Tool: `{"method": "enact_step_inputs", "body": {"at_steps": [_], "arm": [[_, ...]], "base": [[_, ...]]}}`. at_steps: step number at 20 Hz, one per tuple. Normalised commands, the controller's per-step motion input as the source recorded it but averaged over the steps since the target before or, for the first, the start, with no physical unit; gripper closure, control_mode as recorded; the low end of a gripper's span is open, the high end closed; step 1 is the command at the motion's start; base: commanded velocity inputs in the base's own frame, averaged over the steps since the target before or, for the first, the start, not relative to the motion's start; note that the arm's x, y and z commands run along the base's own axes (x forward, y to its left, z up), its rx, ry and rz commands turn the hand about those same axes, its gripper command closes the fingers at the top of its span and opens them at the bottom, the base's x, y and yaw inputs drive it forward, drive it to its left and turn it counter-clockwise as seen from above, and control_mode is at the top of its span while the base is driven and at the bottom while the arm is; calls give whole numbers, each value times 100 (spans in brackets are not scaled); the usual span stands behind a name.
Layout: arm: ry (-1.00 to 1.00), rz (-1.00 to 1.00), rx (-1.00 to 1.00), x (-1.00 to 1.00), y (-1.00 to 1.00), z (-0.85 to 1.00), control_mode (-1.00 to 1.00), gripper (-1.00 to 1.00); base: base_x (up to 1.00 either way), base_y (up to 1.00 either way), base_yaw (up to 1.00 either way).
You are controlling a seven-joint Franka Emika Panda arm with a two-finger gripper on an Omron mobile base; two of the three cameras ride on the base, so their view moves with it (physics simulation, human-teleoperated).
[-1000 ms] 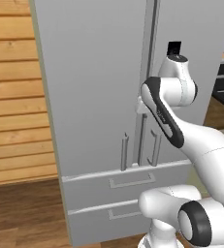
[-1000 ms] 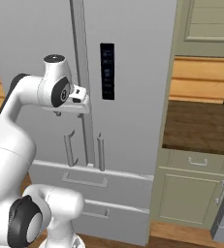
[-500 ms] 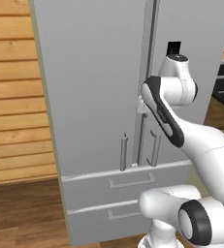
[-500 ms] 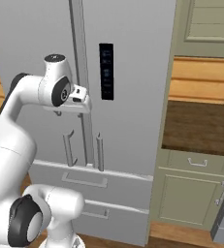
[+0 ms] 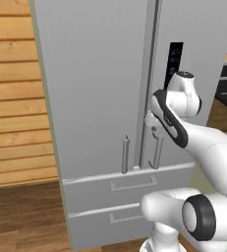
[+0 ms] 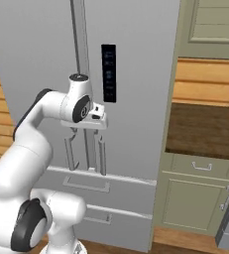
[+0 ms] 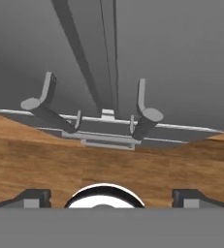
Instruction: Take the strawberry from the fridge and place it on top of the pancake, located on the dining counter.
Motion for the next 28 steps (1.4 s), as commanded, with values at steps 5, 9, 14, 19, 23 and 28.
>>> {"method": "enact_step_inputs", "body": {"at_steps": [5,9,14,19,23,28], "arm": [[0,0,1,37,-44,-62,-100,-100],[0,0,0,41,0,-49,-100,-100],[-4,0,0,40,0,-34,-100,-100],[-6,0,0,30,0,-22,-100,-100],[-1,0,0,25,0,-25,-100,-100],[0,0,0,28,0,-20,-100,-100]], "base": [[0,0,0],[0,0,0],[0,0,0],[0,0,0],[0,0,0],[0,0,0]]}}
